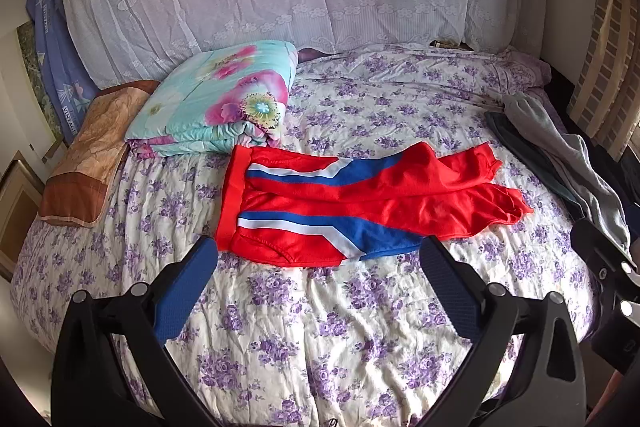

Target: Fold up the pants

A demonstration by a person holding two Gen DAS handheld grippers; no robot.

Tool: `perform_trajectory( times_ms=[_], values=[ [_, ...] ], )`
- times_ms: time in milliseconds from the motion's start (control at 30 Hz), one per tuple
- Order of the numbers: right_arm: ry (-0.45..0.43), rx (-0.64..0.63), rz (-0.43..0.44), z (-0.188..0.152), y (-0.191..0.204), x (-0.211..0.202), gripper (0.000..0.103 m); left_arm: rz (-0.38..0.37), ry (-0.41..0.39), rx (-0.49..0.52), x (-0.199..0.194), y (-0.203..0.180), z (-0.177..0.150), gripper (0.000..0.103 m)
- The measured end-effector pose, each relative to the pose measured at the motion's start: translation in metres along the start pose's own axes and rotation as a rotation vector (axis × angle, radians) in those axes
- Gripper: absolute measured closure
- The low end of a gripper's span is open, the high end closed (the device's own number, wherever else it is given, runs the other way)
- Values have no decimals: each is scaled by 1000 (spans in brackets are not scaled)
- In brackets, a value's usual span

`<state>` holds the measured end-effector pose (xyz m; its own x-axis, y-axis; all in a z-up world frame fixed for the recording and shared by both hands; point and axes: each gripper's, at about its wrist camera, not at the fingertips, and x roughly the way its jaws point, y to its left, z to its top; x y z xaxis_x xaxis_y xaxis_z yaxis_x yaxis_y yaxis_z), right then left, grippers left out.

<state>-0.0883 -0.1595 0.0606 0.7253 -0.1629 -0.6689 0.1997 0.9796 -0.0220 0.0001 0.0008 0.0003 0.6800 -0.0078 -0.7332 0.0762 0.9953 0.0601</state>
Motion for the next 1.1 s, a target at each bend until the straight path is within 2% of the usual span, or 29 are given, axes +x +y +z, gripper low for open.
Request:
perform_trajectory(
  times_ms=[1100],
  values=[
    [-6,0,0,-2,0,2,3,-5,-2,-6,0,1,0,4]
  ],
)
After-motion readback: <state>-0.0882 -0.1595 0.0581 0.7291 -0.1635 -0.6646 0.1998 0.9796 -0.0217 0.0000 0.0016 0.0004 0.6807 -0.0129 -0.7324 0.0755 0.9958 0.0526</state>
